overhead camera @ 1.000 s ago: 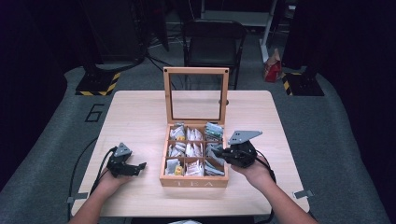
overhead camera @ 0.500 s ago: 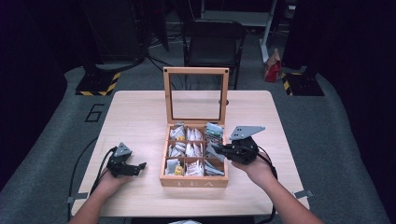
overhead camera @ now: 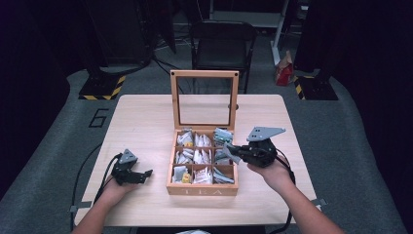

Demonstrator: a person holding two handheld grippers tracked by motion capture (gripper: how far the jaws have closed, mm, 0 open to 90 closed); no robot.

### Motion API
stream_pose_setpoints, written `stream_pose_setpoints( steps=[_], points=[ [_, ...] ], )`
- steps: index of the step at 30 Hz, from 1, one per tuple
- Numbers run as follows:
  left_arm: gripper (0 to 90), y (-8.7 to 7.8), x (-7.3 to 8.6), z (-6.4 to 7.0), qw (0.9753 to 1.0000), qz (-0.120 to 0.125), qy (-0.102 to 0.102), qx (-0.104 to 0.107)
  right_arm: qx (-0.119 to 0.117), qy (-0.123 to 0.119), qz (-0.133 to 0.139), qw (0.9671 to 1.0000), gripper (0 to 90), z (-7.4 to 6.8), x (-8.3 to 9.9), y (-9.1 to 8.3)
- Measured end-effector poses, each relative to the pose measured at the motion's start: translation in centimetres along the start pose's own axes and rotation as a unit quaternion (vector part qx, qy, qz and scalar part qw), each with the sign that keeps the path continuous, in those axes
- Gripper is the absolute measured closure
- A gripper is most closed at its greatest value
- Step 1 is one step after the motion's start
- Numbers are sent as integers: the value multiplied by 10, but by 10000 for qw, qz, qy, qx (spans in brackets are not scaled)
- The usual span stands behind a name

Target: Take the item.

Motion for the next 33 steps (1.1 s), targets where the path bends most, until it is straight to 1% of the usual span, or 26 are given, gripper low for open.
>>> stream_pose_setpoints(
  steps=[4,10,12,16,18,19,22,24,25,26,27,28,30,31,33],
  points=[
    [122,0,0,0,10000,-1,2,-1,81,112,21,9999,898,7,2,-7],
    [122,0,0,0,10000,-3,11,-9,174,190,46,9997,898,15,4,-14],
    [122,0,0,0,10000,-2,3,-3,259,223,47,9994,897,21,6,-19],
    [123,0,0,0,10000,-2,11,-9,358,327,82,9988,897,27,8,-26],
    [122,0,0,0,10000,-3,12,-8,379,336,85,9987,897,29,8,-27],
    [122,0,0,0,10000,0,2,-3,431,345,78,9984,897,33,10,-30],
    [122,0,0,0,10000,0,1,-2,495,394,62,9980,897,37,12,-32],
    [122,0,0,0,10000,-1,10,-8,575,490,60,9971,897,43,15,-35],
    [122,0,0,0,10000,-2,11,-8,602,492,66,9970,897,46,16,-36],
    [122,0,0,0,10000,-2,11,-8,621,542,62,9966,897,47,17,-37],
    [122,0,0,0,10000,-2,10,-7,653,528,69,9964,897,50,18,-37],
    [123,0,0,0,10000,-3,11,-8,672,586,61,9960,897,51,19,-38],
    [123,0,0,0,10000,-2,11,-9,715,596,61,9956,897,55,21,-40],
    [122,0,0,0,10000,-2,12,-10,733,653,63,9951,897,55,21,-40],
    [122,0,0,0,10000,-2,13,-9,762,628,70,9951,897,58,23,-41]
  ],
)
Point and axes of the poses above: each handheld gripper's, and its own axes: y roughly forward along the jaws, x roughly out of its underside, z roughly to its right, the point moved 3 cm from there along y, roughly forward along the jaws, and after that the axes turned 15 degrees about -z, right-handed, at the moved point
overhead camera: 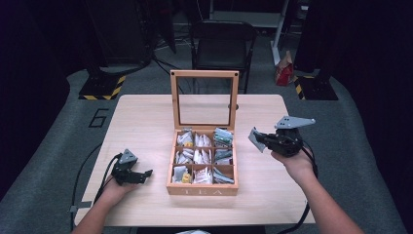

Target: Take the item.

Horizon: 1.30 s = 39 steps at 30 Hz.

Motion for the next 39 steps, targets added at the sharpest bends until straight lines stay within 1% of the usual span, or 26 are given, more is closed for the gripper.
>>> stream_pose_setpoints(
  steps=[3,4,6,14,18,27,29,32,35,39],
  points=[
    [122,0,0,0,10000,2,-2,2,24,69,1,10000,897,2,1,0],
    [122,0,0,0,10000,1,-3,1,44,33,7,10000,897,3,1,0],
    [122,0,0,0,10000,0,-1,0,57,66,0,10000,897,3,2,1],
    [122,0,0,0,10000,4,-25,21,169,73,-86,9998,897,7,7,8],
    [122,0,0,0,10000,1,-1,3,217,149,-94,9996,897,11,10,10],
    [122,0,0,0,10000,3,-15,14,329,207,-129,9992,897,18,16,16],
    [122,0,0,0,10000,1,0,1,342,250,-132,9990,897,19,17,18],
    [122,0,0,0,10000,4,-14,11,352,237,-181,9989,897,21,20,22],
    [122,0,0,0,10000,-1,2,0,371,295,-178,9987,897,23,22,25],
    [122,0,0,0,10000,0,-2,0,392,298,-176,9986,897,25,24,28]
  ],
)
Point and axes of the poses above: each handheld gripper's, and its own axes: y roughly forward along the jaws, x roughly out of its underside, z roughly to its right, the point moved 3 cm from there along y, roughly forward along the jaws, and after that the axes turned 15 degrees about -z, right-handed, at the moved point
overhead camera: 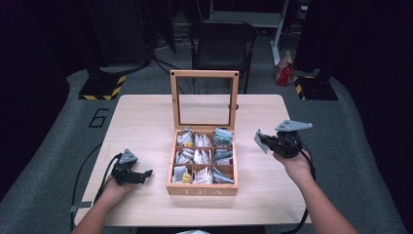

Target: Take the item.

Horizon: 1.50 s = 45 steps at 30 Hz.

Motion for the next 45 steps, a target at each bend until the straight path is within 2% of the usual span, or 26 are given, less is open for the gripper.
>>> stream_pose_setpoints(
  steps=[24,45],
  points=[
    [122,0,0,0,10000,0,1,0,152,256,-186,9994,897,10,24,36],
    [122,0,0,0,10000,0,2,1,233,407,-296,9985,896,17,39,57]
  ],
)
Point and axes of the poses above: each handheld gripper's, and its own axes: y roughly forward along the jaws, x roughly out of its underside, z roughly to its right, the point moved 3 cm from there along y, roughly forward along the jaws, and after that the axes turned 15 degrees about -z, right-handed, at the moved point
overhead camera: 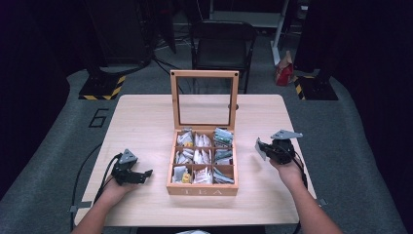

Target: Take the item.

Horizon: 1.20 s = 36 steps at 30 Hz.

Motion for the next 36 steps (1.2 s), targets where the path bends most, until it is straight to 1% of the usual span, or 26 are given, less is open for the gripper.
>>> stream_pose_setpoints(
  steps=[2,3,7,9,10,12,14,15,16,17,18,21,22,23,25,31,35,36],
  points=[
    [122,0,0,0,10000,1,-1,0,29,13,-29,10000,896,0,2,3],
    [122,0,0,0,10000,5,-13,12,33,59,-6,10000,896,0,3,4],
    [122,0,0,0,10000,3,-10,9,60,37,-80,9999,895,2,8,9],
    [123,0,0,0,10000,5,-8,5,68,111,-86,9999,896,1,10,11],
    [122,0,0,0,10000,5,-8,5,73,56,-102,9999,895,2,11,12],
    [123,0,0,0,10000,2,-1,0,43,103,-131,9999,895,1,12,13],
    [123,0,0,0,10000,1,-2,1,65,78,-150,9998,895,1,14,15],
    [122,0,0,0,10000,2,-3,1,38,98,-162,9998,895,0,14,16],
    [122,0,0,0,10000,2,-10,7,85,84,-145,9998,895,0,14,17],
    [122,0,0,0,10000,3,-11,11,76,91,-159,9998,895,0,15,17],
    [122,0,0,0,10000,2,-12,10,113,35,-157,9998,894,0,15,17],
    [122,0,0,0,10000,2,-12,8,79,99,-154,9998,894,-1,17,19],
    [122,0,0,0,10000,6,-14,14,71,65,-193,9998,894,-1,17,19],
    [122,0,0,0,10000,5,-20,18,102,69,-167,9998,893,-2,17,19],
    [122,0,0,0,10000,3,-10,5,89,72,-167,9998,892,-3,18,20],
    [123,0,0,0,10000,5,-26,21,110,-41,-171,9998,886,-5,17,21],
    [122,0,0,0,10000,0,0,-1,61,-82,-213,9997,874,-8,19,22],
    [122,0,0,0,10000,1,0,1,72,-15,-190,9998,872,-9,19,23]
  ],
)
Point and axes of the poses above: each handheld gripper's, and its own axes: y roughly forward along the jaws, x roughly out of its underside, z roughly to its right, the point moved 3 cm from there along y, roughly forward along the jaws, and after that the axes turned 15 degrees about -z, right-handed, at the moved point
